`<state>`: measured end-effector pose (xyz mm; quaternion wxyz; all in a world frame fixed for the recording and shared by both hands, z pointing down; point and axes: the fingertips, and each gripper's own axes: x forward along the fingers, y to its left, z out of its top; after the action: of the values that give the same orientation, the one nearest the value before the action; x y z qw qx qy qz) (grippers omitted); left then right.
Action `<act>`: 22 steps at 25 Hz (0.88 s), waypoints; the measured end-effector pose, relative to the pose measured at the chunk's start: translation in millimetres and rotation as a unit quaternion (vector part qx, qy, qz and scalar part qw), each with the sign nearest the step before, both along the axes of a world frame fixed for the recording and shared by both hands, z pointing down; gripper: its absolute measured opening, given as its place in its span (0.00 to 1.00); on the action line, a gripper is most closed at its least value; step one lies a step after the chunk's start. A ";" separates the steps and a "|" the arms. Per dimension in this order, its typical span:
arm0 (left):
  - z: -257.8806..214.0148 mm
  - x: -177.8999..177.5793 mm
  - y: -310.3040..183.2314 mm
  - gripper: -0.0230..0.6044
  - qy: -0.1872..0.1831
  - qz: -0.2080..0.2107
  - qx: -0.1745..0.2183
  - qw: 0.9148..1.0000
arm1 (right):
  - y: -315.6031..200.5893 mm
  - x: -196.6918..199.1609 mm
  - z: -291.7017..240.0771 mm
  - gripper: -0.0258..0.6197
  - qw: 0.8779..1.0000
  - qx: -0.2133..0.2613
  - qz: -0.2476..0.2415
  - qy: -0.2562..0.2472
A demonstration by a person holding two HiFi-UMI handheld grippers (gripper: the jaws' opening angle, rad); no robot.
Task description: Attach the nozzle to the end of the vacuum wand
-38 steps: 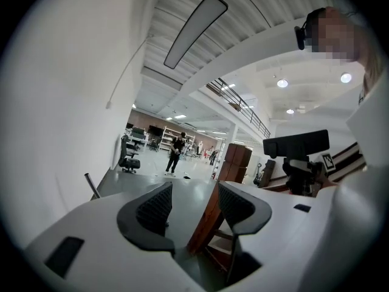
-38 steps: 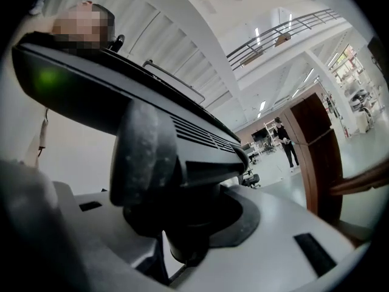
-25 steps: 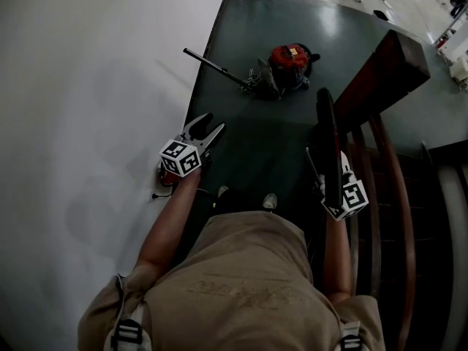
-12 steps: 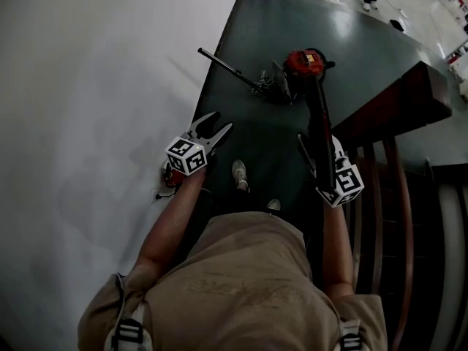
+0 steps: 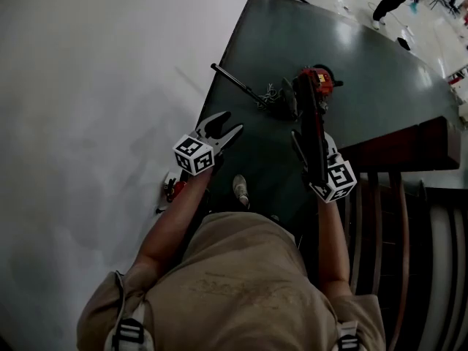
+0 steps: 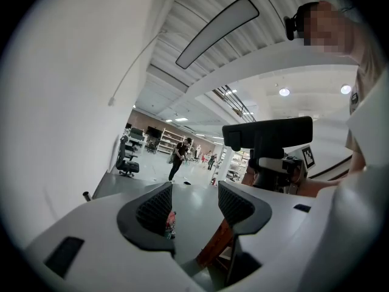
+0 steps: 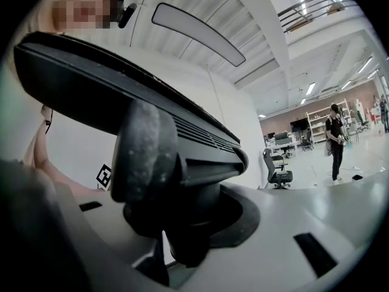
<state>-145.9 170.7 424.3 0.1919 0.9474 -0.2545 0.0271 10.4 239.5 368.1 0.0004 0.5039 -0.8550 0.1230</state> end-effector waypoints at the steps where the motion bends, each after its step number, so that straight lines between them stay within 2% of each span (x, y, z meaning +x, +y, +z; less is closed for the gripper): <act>1: 1.2 -5.2 -16.4 0.44 0.003 0.000 -0.002 1.000 | -18.0 -7.0 0.4 0.27 1.000 -0.002 -0.001 0.002; 5: 11.7 -16.7 -66.6 0.44 0.009 0.001 -0.007 1.000 | -73.9 -22.5 6.2 0.27 1.000 -0.004 -0.004 0.009; 12: 23.2 -47.1 -92.9 0.44 0.013 0.000 -0.008 1.000 | -109.4 -57.0 14.8 0.27 1.000 -0.013 -0.007 -0.007; 17: 30.1 -74.9 -152.5 0.44 0.016 -0.017 -0.023 0.999 | -176.0 -81.5 16.8 0.27 0.999 -0.031 -0.017 -0.015; 22: 56.2 -73.9 -149.4 0.44 0.010 -0.049 -0.032 0.998 | -183.8 -73.5 39.9 0.27 0.998 -0.034 -0.042 -0.019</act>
<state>-219.8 21.3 480.5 0.2255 0.9275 -0.2976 0.0158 -63.0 55.7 408.0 0.0059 0.4649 -0.8705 0.1614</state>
